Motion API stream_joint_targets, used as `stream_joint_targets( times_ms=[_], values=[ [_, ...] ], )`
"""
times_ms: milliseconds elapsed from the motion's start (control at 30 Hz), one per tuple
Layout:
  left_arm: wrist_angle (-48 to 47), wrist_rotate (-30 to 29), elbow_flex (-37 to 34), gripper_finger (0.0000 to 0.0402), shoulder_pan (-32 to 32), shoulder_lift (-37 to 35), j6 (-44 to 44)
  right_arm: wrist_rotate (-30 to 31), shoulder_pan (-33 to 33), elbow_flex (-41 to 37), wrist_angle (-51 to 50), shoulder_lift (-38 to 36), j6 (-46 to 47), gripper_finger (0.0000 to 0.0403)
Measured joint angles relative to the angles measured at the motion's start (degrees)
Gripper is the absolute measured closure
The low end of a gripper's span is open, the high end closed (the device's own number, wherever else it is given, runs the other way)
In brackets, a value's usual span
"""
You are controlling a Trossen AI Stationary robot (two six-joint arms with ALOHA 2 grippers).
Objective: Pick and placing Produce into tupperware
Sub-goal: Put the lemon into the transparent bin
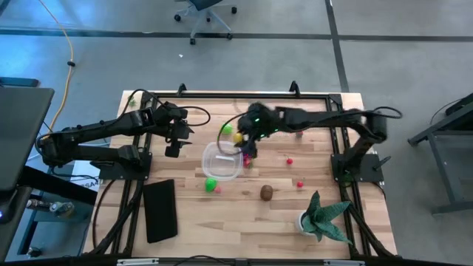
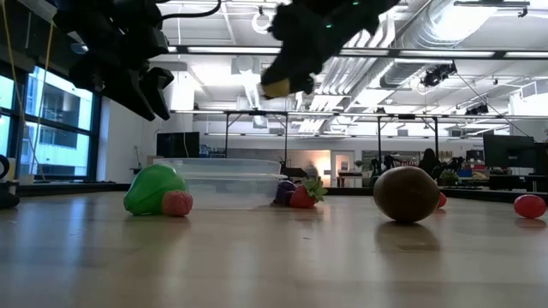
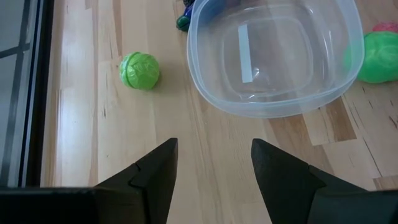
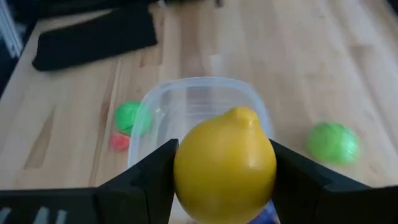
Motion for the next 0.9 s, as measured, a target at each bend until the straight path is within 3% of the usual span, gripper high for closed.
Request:
stream_joint_targets(
  times_ms=[500,900],
  values=[
    [0.01,0.00,0.01,0.0208,0.01,0.00,0.01,2.25,4.43,15.12,-10.81,24.07,-6.84,0.0202],
    [-0.01,0.00,0.01,0.0208,0.00,0.00,0.01,4.89,4.70,16.78,-18.59,26.41,-7.59,0.0202]
  ],
)
